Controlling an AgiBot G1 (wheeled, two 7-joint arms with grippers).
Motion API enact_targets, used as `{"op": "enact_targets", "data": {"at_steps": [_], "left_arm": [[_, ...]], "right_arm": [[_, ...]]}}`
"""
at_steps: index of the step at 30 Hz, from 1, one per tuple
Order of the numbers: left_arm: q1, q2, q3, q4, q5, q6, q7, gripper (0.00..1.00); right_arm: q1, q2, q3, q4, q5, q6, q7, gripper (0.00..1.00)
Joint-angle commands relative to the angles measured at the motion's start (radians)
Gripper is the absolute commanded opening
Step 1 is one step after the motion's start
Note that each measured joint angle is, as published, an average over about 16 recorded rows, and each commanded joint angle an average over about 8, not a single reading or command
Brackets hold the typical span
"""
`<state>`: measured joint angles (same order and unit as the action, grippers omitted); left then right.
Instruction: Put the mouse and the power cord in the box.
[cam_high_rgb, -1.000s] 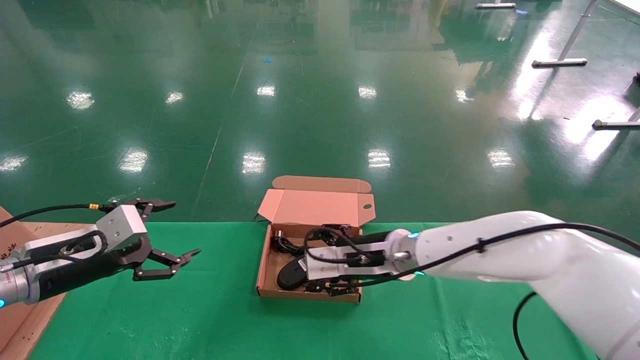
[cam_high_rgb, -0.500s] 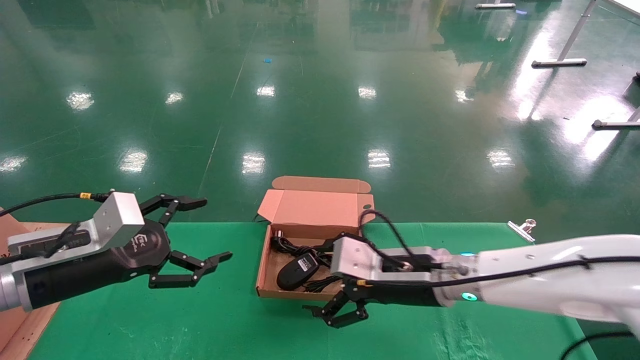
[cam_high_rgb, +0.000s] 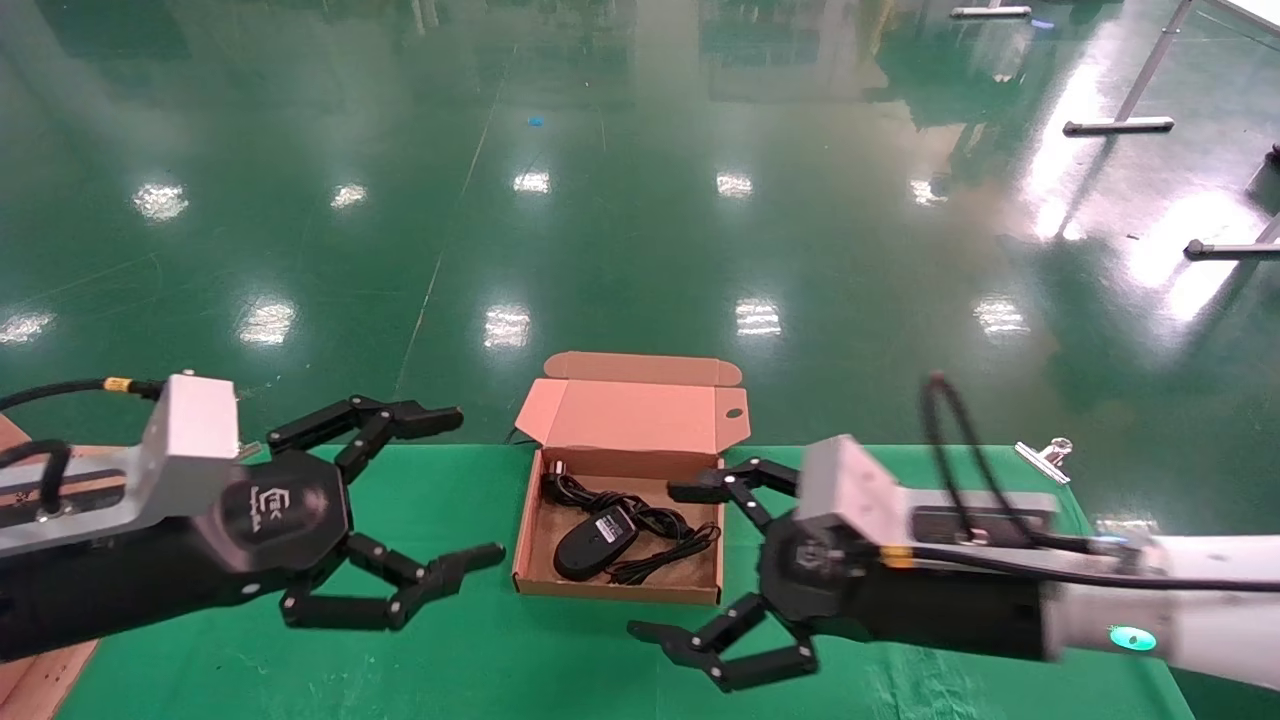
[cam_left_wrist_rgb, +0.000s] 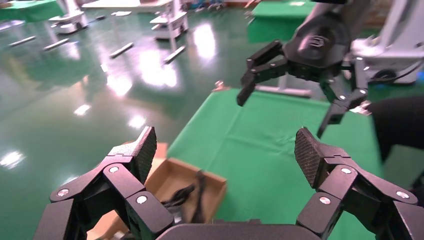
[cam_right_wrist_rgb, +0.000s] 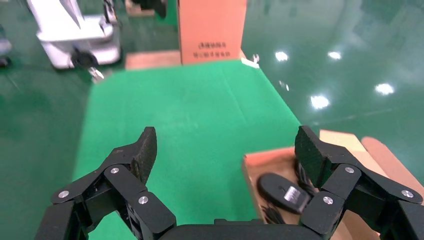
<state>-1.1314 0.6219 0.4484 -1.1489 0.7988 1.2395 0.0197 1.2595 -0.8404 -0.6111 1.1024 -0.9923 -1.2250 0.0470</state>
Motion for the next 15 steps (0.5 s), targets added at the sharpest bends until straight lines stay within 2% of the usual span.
{"op": "enact_targets", "data": {"at_steps": [1, 15], "left_arm": [[0.006, -0.001, -0.018, -0.015, -0.007, 0.028, -0.023, 1.0], [0.049, -0.009, -0.145, -0.116, -0.059, 0.22, -0.178, 1.0]], "right_arm": [[-0.021, 0.026, 0.037, 0.02, 0.029, -0.03, 0.016, 1.0], [-0.162, 0.2, 0.29, 0.159, 0.229, -0.236, 0.123, 1.0]]}}
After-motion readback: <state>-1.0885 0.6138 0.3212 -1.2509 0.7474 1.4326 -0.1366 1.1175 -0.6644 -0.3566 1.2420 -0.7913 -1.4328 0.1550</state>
